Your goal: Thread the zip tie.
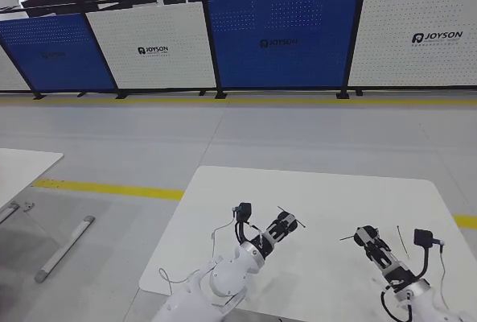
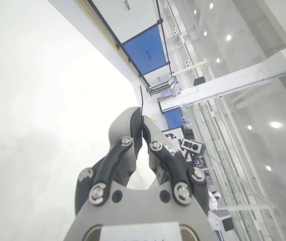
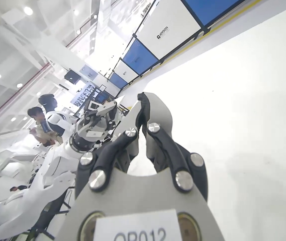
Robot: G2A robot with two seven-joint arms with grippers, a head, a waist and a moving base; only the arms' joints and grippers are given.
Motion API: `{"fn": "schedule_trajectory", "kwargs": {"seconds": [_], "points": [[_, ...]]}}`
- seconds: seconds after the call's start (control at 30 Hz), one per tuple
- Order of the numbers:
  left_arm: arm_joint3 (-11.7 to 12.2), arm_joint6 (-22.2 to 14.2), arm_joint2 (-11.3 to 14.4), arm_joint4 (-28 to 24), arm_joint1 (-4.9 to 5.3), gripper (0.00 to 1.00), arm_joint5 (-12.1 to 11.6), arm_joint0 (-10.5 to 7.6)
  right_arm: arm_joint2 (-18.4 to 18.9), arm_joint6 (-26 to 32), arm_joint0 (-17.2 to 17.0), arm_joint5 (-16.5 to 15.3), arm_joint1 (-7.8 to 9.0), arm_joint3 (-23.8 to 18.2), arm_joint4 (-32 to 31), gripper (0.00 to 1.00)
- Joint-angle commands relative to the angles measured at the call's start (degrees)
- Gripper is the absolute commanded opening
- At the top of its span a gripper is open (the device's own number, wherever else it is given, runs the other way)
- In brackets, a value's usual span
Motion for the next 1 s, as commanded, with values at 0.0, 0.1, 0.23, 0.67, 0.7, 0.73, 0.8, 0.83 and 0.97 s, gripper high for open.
{"fn": "schedule_trajectory", "kwargs": {"seconds": [0.0,0.1,0.23,0.67,0.7,0.73,0.8,0.83,0.97], "points": [[0.0,0.0,0.0,0.0,0.00,0.00,0.0,0.00,0.0,0.0,0.0,0.0,0.00,0.0,0.0,0.00],[0.0,0.0,0.0,0.0,0.00,0.00,0.0,0.00,0.0,0.0,0.0,0.0,0.00,0.0,0.0,0.00],[0.0,0.0,0.0,0.0,0.00,0.00,0.0,0.00,-0.5,-1.4,-0.3,0.0,-0.45,-0.4,2.4,0.00],[0.0,0.0,0.0,0.0,0.00,0.00,0.0,0.00,-12.5,-7.2,8.3,0.0,-4.36,5.6,5.3,0.00],[0.0,0.0,0.0,0.0,0.00,0.00,0.0,0.00,-12.5,-7.2,8.3,0.0,-4.36,5.6,5.3,0.00],[0.0,0.0,0.0,0.0,0.00,0.00,0.0,0.00,-12.5,-7.2,8.3,0.0,-4.36,5.6,5.3,0.00],[0.0,0.0,0.0,0.0,0.00,0.00,0.0,0.00,-12.5,-7.2,8.3,0.0,-4.36,5.6,5.3,0.00],[0.0,0.0,0.0,0.0,0.00,0.00,0.0,0.00,-12.5,-7.2,8.3,0.0,-4.36,5.6,5.3,0.00],[0.0,0.0,0.0,0.0,0.00,0.00,0.0,0.00,-12.5,-7.2,8.3,0.0,-4.36,5.6,5.3,0.00]]}}
